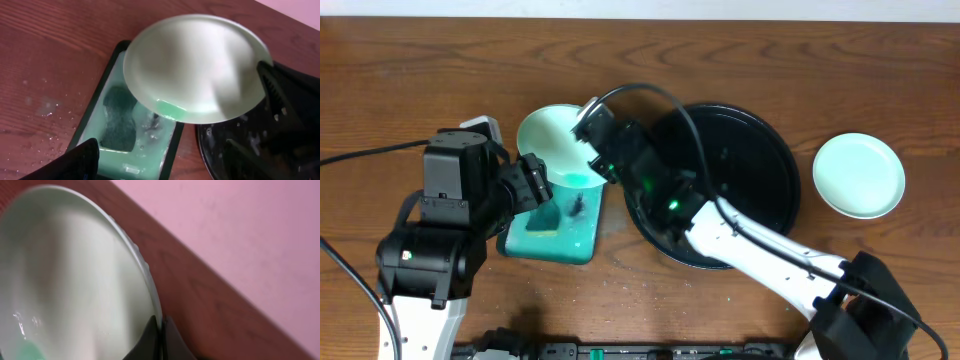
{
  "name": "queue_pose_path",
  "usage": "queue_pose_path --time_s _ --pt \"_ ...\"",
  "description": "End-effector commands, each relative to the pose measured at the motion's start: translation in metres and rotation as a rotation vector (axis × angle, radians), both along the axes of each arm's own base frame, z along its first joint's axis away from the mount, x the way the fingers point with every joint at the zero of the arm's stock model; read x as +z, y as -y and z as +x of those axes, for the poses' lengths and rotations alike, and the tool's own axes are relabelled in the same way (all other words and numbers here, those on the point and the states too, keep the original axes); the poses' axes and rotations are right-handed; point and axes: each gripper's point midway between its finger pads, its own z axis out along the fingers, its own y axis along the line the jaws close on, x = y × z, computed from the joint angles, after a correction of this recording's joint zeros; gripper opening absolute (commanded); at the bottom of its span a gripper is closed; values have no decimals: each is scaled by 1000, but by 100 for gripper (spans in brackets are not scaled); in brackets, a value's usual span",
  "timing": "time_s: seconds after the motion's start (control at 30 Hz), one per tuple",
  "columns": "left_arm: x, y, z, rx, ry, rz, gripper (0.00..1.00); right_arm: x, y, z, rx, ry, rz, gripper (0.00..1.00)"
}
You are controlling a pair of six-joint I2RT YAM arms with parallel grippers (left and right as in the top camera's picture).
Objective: Clean dirty plates on tray and stack at the side
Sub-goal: 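Lift the green plate with the right gripper and tilt it over the sponge tray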
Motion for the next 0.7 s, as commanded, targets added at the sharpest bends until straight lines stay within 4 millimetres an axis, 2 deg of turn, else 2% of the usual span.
queue_pose_path --time_s 0.0,0.23,0.67 --pt "3 0 2 -7 3 5 79 23 5 -2 -97 135 -87 1" --pt "1 0 2 -7 -2 5 79 49 0 -15 -157 259 -126 1" --pt "1 0 2 -7 -3 5 80 51 1 -21 -183 275 -145 1"
